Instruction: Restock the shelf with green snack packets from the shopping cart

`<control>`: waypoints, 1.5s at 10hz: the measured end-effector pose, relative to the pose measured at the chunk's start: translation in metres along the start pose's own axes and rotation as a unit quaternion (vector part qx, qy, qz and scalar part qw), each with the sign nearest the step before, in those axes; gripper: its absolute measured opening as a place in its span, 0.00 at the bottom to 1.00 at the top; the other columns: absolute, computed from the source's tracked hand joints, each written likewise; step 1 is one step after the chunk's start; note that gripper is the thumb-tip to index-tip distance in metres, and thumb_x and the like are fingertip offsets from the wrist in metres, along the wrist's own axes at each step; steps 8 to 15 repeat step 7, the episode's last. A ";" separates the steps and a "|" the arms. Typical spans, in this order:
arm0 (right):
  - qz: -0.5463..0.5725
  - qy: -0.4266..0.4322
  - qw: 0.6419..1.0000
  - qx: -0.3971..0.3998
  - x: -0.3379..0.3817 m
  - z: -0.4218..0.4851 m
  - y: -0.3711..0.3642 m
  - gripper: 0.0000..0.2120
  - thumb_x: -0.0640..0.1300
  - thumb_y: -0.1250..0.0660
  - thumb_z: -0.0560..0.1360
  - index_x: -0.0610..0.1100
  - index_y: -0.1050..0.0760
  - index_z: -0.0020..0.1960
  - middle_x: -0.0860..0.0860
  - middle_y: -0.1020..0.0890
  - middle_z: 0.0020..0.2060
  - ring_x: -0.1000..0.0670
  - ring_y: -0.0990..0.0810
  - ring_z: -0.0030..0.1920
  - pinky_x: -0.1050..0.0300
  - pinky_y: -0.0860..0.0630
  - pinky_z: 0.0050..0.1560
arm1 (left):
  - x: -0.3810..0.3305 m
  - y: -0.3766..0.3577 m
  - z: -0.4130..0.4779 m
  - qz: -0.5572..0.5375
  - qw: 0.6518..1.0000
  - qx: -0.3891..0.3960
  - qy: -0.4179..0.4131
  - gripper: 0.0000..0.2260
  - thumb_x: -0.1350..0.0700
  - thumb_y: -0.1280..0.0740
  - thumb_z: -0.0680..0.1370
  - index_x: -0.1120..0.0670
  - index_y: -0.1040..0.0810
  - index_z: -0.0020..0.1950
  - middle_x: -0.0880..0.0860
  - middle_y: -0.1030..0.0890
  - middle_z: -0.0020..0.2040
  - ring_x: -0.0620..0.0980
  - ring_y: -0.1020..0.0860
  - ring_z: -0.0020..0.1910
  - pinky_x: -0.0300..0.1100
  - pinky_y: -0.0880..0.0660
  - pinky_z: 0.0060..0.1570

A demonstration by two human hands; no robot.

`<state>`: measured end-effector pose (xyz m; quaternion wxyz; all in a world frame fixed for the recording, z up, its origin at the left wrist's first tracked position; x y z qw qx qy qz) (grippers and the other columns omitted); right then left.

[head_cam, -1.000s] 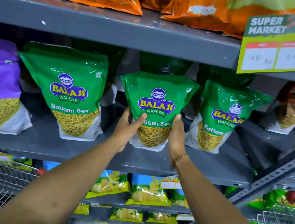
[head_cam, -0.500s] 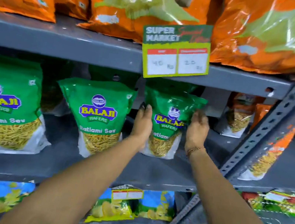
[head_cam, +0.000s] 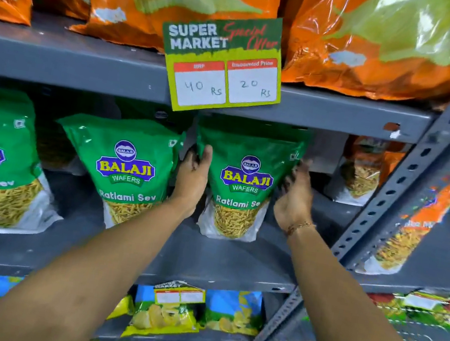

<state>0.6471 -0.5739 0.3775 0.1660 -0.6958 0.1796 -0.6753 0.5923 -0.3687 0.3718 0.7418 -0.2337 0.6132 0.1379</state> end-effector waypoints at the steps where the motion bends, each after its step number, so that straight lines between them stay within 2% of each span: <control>1: -0.112 -0.085 0.985 0.099 -0.061 -0.022 0.006 0.31 0.66 0.54 0.76 0.51 0.36 0.71 0.50 0.30 0.71 0.50 0.31 0.70 0.48 0.35 0.72 | 0.041 -0.009 -0.028 0.107 0.977 0.156 0.094 0.30 0.38 0.34 0.68 0.50 0.33 0.65 0.49 0.24 0.63 0.48 0.27 0.62 0.41 0.31 0.59; 2: -0.187 -0.050 0.976 0.100 -0.074 -0.032 0.014 0.27 0.62 0.53 0.78 0.50 0.34 0.70 0.49 0.28 0.69 0.50 0.28 0.67 0.48 0.32 0.70 | 0.057 -0.008 -0.041 0.142 0.967 0.183 0.109 0.32 0.39 0.30 0.67 0.49 0.33 0.67 0.51 0.24 0.64 0.49 0.26 0.61 0.44 0.29 0.59; 3: -0.222 -0.022 0.973 0.062 -0.070 -0.037 0.026 0.22 0.61 0.50 0.77 0.52 0.32 0.65 0.55 0.24 0.60 0.58 0.23 0.58 0.60 0.26 0.58 | 0.057 -0.006 -0.046 0.140 0.973 0.156 0.100 0.27 0.42 0.29 0.68 0.47 0.32 0.65 0.51 0.23 0.63 0.50 0.25 0.61 0.46 0.28 0.60; 4: -0.235 -0.019 0.969 0.070 -0.069 -0.042 0.029 0.21 0.63 0.49 0.77 0.55 0.32 0.64 0.59 0.24 0.56 0.64 0.23 0.54 0.67 0.26 0.52 | 0.056 -0.007 -0.051 0.142 0.973 0.156 0.092 0.27 0.43 0.29 0.68 0.47 0.32 0.65 0.51 0.23 0.64 0.51 0.26 0.62 0.48 0.28 0.61; 5: -0.258 -0.019 0.964 0.063 -0.067 -0.051 0.029 0.21 0.64 0.51 0.77 0.57 0.34 0.65 0.60 0.25 0.59 0.61 0.25 0.58 0.62 0.28 0.58 | 0.053 -0.009 -0.060 0.155 0.970 0.158 0.101 0.27 0.43 0.31 0.70 0.47 0.33 0.67 0.51 0.25 0.66 0.52 0.27 0.64 0.51 0.29 0.64; 6: -0.251 -0.037 0.966 0.047 -0.058 -0.054 0.023 0.28 0.63 0.53 0.77 0.50 0.39 0.72 0.52 0.30 0.69 0.51 0.31 0.68 0.50 0.34 0.71 | 0.045 -0.014 -0.065 0.151 0.967 0.168 0.118 0.29 0.42 0.32 0.71 0.47 0.37 0.69 0.51 0.28 0.68 0.52 0.29 0.67 0.48 0.29 0.62; 7: -0.321 -0.004 0.943 -0.087 -0.052 -0.074 0.033 0.28 0.58 0.52 0.80 0.40 0.35 0.70 0.41 0.31 0.70 0.42 0.33 0.71 0.43 0.37 0.72 | 0.038 0.001 -0.082 0.227 0.965 0.107 0.081 0.32 0.40 0.38 0.74 0.52 0.43 0.73 0.53 0.34 0.73 0.54 0.35 0.71 0.47 0.35 0.65; 15: -0.321 -0.004 0.943 -0.087 -0.052 -0.074 0.033 0.28 0.58 0.52 0.80 0.40 0.35 0.70 0.41 0.31 0.70 0.42 0.33 0.71 0.43 0.37 0.72 | 0.038 0.001 -0.082 0.227 0.965 0.107 0.081 0.32 0.40 0.38 0.74 0.52 0.43 0.73 0.53 0.34 0.73 0.54 0.35 0.71 0.47 0.35 0.65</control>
Point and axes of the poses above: each hand's wrist, its own z-axis towards the middle knuckle, its own y-axis out of the back of the hand, x = y × z, the point moved 7 cm from there along z, towards the middle knuckle
